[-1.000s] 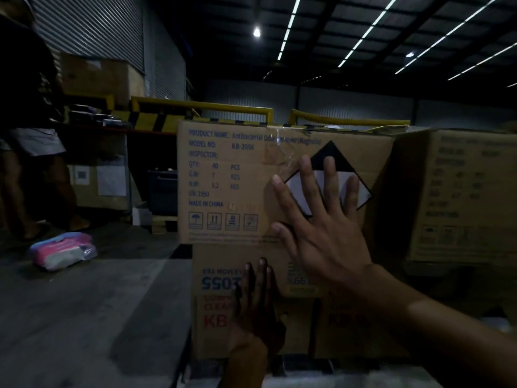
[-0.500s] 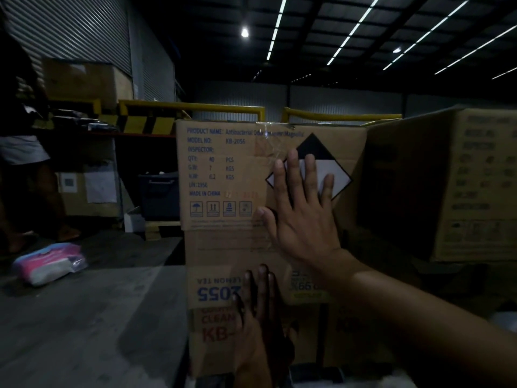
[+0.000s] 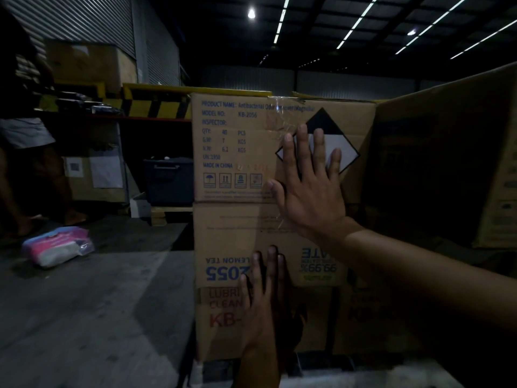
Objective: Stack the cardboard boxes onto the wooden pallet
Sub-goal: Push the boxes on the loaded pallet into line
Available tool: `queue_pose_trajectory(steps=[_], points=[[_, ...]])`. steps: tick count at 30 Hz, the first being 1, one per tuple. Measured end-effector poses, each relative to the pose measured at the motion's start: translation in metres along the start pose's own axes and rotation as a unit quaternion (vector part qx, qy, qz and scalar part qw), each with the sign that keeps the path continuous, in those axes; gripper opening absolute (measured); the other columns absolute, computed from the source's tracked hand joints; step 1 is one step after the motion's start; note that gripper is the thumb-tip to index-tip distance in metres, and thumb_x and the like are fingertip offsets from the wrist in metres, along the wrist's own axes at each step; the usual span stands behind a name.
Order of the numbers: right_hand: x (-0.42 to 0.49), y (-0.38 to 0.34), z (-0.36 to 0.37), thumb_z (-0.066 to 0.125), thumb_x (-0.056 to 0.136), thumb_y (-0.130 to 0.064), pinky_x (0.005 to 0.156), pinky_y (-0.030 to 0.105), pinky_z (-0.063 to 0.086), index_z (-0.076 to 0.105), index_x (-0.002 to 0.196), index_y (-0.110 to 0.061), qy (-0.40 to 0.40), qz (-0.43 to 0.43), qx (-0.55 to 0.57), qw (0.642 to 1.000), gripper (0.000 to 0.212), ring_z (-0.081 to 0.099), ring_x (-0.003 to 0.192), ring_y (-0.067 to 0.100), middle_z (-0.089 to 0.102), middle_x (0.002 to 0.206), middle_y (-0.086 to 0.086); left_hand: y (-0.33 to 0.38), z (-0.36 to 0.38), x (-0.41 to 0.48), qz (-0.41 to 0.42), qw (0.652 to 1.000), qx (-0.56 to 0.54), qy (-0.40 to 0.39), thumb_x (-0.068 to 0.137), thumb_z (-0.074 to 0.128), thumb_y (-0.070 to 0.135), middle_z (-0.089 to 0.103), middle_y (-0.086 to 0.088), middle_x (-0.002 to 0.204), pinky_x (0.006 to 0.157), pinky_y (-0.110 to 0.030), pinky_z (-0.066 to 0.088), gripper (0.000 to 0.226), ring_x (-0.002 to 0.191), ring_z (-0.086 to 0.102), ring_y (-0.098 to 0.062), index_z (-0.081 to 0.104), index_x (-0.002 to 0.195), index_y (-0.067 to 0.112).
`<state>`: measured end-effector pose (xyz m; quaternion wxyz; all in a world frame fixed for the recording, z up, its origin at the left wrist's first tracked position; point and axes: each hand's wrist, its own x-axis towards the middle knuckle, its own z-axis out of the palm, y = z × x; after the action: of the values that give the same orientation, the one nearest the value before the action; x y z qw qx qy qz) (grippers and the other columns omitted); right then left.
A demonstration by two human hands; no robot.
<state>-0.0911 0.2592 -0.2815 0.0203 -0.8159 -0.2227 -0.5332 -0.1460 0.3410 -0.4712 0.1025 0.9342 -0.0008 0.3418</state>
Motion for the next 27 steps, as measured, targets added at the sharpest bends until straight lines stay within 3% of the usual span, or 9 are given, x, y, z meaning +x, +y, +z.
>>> queue_pose_trajectory(steps=[3, 8, 15, 19, 21, 22, 25, 27], points=[[0.003, -0.001, 0.008, 0.019, 0.101, -0.057, 0.119, 0.064, 0.002, 0.007, 0.16, -0.011, -0.011, 0.002, 0.007, 1.0, 0.076, -0.002, 0.153, 0.04, 0.001, 0.167, 0.017, -0.005, 0.006, 0.001, 0.007, 1.0, 0.009, 0.002, 0.064, 0.056, 0.064, 0.016, -0.011, 0.166, 0.106, -0.057, 0.034, 0.118, 0.15, 0.015, -0.035, 0.011, 0.159, 0.01], [0.009, -0.002, 0.017, 0.016, 0.1, -0.058, 0.12, 0.063, -0.002, 0.001, 0.159, -0.012, -0.032, 0.007, 0.01, 0.999, 0.076, -0.007, 0.153, 0.039, -0.004, 0.167, 0.016, -0.013, 0.015, 0.011, 0.003, 1.0, 0.018, -0.008, 0.07, 0.045, 0.065, 0.014, -0.01, 0.167, 0.106, -0.059, 0.037, 0.106, 0.151, 0.006, -0.032, 0.023, 0.158, 0.01], [0.016, 0.0, 0.025, 0.014, 0.1, -0.058, 0.12, 0.062, -0.002, -0.008, 0.158, -0.015, -0.065, 0.015, 0.021, 0.998, 0.076, -0.012, 0.153, 0.038, -0.011, 0.167, 0.015, -0.021, 0.021, 0.019, 0.017, 1.0, 0.017, 0.002, 0.072, 0.04, 0.067, -0.007, -0.003, 0.168, 0.113, -0.056, 0.023, 0.107, 0.153, -0.007, -0.029, 0.007, 0.16, 0.016], [0.021, 0.0, 0.027, 0.015, 0.1, -0.058, 0.12, 0.061, -0.003, -0.01, 0.158, -0.016, -0.087, 0.016, 0.032, 0.996, 0.076, -0.016, 0.152, 0.037, -0.015, 0.166, 0.014, -0.023, 0.016, 0.025, 0.017, 1.0, 0.011, -0.001, 0.07, 0.039, 0.065, -0.003, -0.003, 0.168, 0.11, -0.056, 0.026, 0.106, 0.153, -0.002, -0.028, 0.009, 0.159, 0.017], [0.022, 0.0, 0.029, 0.016, 0.1, -0.059, 0.121, 0.06, -0.004, -0.013, 0.158, -0.017, -0.102, 0.014, 0.024, 0.994, 0.077, -0.02, 0.151, 0.036, -0.02, 0.165, 0.013, -0.024, 0.015, 0.028, 0.025, 1.0, 0.002, -0.007, 0.073, 0.035, 0.064, -0.014, 0.0, 0.167, 0.113, -0.057, 0.021, 0.102, 0.152, -0.013, -0.025, -0.001, 0.158, 0.02], [0.022, 0.0, 0.027, 0.017, 0.1, -0.059, 0.121, 0.059, -0.004, -0.014, 0.158, -0.018, -0.116, 0.018, 0.026, 0.993, 0.078, -0.021, 0.151, 0.035, -0.021, 0.165, 0.012, -0.023, 0.012, 0.029, 0.021, 1.0, 0.003, -0.006, 0.073, 0.034, 0.064, -0.012, -0.001, 0.168, 0.113, -0.058, 0.024, 0.102, 0.152, -0.012, -0.026, 0.002, 0.158, 0.019], [0.024, -0.001, 0.019, 0.021, 0.101, -0.06, 0.122, 0.057, -0.005, -0.014, 0.158, -0.017, -0.133, 0.017, 0.031, 0.991, 0.079, -0.023, 0.15, 0.035, -0.024, 0.164, 0.012, -0.022, 0.012, 0.026, 0.005, 1.0, 0.023, 0.008, 0.069, 0.044, 0.062, 0.025, -0.009, 0.164, 0.103, -0.056, 0.041, 0.099, 0.148, 0.02, -0.032, 0.036, 0.153, 0.011], [0.025, -0.002, 0.009, 0.026, 0.102, -0.059, 0.122, 0.055, -0.007, -0.017, 0.157, -0.017, -0.175, 0.019, 0.025, 0.984, 0.081, -0.026, 0.15, 0.034, -0.028, 0.163, 0.011, -0.02, 0.023, 0.022, 0.019, 0.999, 0.038, 0.032, 0.067, 0.059, 0.062, 0.027, -0.011, 0.163, 0.111, -0.055, 0.037, 0.103, 0.148, 0.021, -0.032, 0.037, 0.153, 0.01]])
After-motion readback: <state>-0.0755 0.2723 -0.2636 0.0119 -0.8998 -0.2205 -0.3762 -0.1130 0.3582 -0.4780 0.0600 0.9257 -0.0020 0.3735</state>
